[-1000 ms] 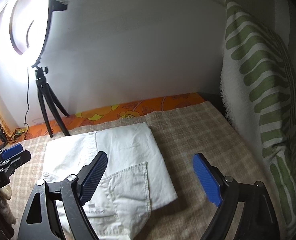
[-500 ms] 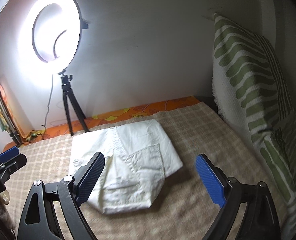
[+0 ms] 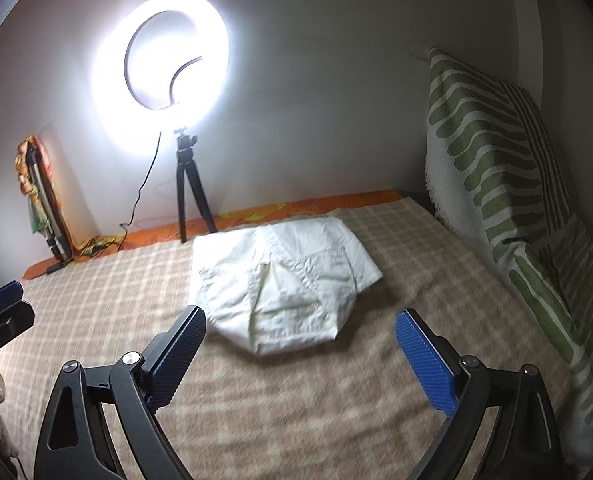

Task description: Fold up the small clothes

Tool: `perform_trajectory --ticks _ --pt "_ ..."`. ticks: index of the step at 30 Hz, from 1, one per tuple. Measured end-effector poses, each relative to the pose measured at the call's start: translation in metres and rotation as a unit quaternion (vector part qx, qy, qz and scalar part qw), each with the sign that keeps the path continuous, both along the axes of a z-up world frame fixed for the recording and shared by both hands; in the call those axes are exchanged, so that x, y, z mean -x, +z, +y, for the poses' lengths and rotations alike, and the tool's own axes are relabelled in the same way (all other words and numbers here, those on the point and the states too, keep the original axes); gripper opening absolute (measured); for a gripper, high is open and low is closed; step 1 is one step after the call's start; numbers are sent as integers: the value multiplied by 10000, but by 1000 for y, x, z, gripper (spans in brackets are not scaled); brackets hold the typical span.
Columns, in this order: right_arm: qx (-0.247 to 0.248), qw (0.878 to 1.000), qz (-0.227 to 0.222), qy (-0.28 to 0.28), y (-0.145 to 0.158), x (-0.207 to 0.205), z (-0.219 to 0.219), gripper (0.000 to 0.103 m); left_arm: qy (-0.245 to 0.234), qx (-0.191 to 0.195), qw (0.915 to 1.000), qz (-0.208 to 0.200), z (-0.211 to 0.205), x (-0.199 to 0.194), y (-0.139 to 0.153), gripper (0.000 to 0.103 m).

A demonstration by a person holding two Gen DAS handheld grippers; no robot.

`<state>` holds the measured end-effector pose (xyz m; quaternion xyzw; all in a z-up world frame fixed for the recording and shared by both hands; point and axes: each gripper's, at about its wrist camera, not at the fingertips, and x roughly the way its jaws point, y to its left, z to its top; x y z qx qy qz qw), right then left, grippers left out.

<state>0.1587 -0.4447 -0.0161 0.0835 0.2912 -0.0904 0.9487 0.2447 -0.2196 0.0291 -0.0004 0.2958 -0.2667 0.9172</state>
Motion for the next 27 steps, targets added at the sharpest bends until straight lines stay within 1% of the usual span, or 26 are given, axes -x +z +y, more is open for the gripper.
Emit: perform_trajectory --ticks 3,5,9,12,16,19,24,26,27 --pt "36 10000 -3 18 -6 12 10 99 4 -27 10000 -65 6 15 -2 82" --pt "74 10000 -44 30 -8 19 16 103 13 -62 9999 -87 10 24 -4 82" --pt "15 9999 -108 49 -12 29 23 103 46 -219 9997 -107 12 35 -8 82" --pt "-70 9998 -159 46 -15 34 27 103 115 -248 9995 -127 16 42 -11 82" --pt "-53 9996 -269 18 -17 39 32 103 239 -230 9994 -117 21 48 -14 90" --pt "-92 9994 -340 64 -17 42 35 103 260 -229 9994 -92 24 49 -16 93" --pt "82 9989 -407 215 -16 41 45 103 386 -476 9981 -90 23 51 -18 94" --pt "137 9986 -444 269 -15 41 50 103 448 -534 9975 -126 23 54 -17 99" --pt "148 9984 -465 292 -14 41 52 103 440 -513 9976 -157 23 56 -16 100"
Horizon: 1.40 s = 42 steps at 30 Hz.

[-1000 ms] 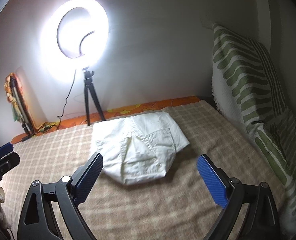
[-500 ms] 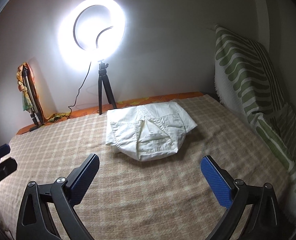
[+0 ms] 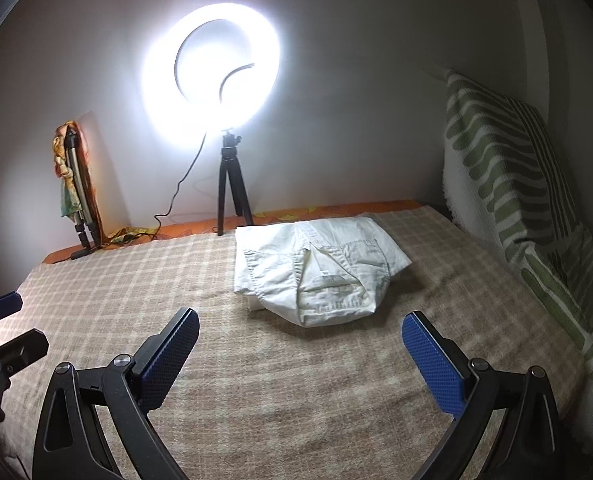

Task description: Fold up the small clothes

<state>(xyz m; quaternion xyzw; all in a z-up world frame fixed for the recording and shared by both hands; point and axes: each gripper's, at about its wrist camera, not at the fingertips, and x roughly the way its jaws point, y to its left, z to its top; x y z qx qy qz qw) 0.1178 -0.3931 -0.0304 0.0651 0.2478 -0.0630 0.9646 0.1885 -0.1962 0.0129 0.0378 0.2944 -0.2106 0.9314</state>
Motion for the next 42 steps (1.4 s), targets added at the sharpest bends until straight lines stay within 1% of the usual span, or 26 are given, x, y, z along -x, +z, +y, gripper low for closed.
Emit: perform_trajectory --ticks 7,20,42 --pt "15 10000 -50 36 0 1 5 103 -14 -69 9998 -189 0 10 2 101" --pt "-106 9999 -53 -94 -2 1 -6 103 -36 -115 9998 -137 -2 12 -1 102" --pt "-23 10000 13 55 -4 -4 1 103 -11 -142 9997 -221 1 17 6 102"
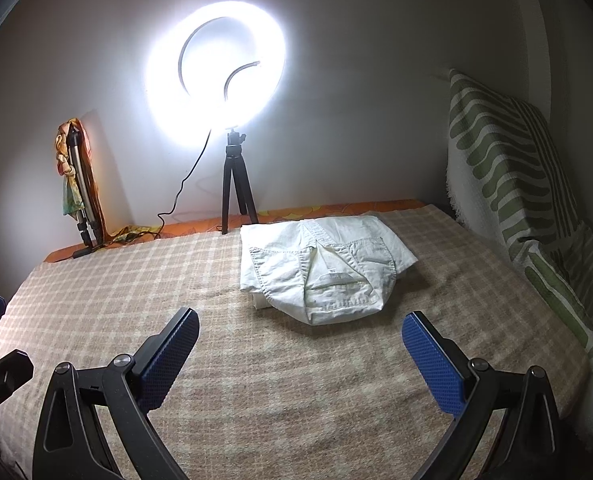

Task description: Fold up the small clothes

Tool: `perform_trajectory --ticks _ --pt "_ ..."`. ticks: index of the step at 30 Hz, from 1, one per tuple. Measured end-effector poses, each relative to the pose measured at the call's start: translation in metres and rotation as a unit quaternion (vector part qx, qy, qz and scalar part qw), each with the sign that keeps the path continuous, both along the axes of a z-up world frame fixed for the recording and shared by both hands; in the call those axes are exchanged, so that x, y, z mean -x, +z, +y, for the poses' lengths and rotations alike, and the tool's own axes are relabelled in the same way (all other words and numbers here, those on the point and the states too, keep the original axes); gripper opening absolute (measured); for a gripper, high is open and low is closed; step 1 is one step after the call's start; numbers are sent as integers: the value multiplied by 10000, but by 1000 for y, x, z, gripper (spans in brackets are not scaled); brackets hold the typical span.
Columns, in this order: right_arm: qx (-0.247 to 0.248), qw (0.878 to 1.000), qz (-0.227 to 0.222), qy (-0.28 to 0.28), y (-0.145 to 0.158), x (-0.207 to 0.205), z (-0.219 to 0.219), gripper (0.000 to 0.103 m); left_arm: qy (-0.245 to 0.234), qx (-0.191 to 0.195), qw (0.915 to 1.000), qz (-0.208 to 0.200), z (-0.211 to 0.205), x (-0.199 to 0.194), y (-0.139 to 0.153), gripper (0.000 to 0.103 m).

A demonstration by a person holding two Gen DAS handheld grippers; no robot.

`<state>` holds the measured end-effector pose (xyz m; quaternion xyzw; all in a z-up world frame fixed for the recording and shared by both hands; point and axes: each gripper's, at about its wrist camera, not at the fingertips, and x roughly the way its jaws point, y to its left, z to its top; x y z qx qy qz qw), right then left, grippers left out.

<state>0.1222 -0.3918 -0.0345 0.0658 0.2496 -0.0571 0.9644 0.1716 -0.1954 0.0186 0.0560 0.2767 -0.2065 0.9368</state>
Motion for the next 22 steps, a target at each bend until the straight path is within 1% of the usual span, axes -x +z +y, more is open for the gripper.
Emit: perform_trajectory --ticks 15,22 --pt "5 10000 12 -12 0 0 3 103 68 -12 10000 -61 2 2 0 102" --pt "91 9999 16 122 -2 -6 2 103 62 -16 10000 -54 0 5 -1 102"
